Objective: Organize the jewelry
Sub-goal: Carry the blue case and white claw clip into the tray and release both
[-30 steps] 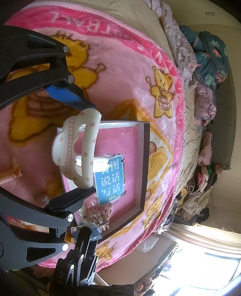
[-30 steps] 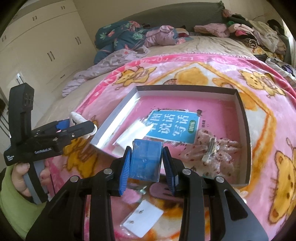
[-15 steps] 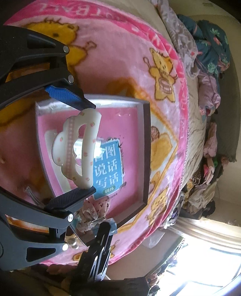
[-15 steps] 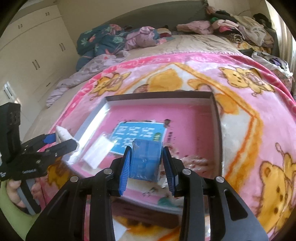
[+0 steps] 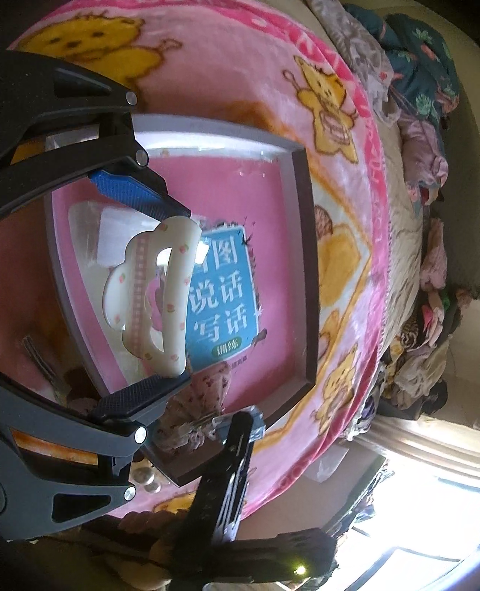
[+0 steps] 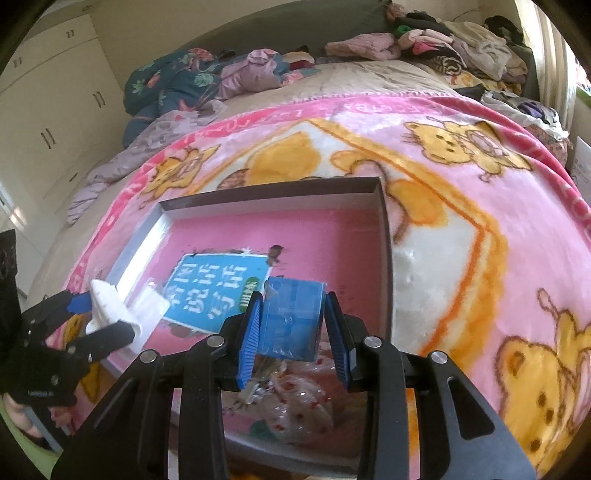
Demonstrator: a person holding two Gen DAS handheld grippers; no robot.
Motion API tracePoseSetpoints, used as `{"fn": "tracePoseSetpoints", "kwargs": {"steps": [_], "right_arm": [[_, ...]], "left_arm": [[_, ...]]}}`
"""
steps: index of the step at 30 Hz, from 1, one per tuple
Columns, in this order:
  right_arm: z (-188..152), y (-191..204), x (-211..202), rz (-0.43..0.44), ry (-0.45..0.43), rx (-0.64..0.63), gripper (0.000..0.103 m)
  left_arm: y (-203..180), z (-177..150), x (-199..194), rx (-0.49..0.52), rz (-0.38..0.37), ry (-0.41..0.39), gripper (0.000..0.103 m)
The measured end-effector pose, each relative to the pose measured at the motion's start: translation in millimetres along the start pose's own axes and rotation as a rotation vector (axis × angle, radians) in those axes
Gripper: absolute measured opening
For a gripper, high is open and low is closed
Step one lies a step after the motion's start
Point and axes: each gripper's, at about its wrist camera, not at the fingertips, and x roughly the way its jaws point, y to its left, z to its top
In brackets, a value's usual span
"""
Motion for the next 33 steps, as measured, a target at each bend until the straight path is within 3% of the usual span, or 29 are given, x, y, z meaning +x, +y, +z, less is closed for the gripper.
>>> {"fn": "tracePoseSetpoints", "kwargs": {"steps": [17,33], "right_arm": [[9,-12,23,-0.070,0.015,-0.023,0.034],[-3,-12,-4,-0.021,-0.012,0.009,0.045]], "left_arm": [[-16,-6,21,0.033,-0.006,0.041,0.074],[-14,-12,27,0.027,0.006,0.066,0.074]]}}
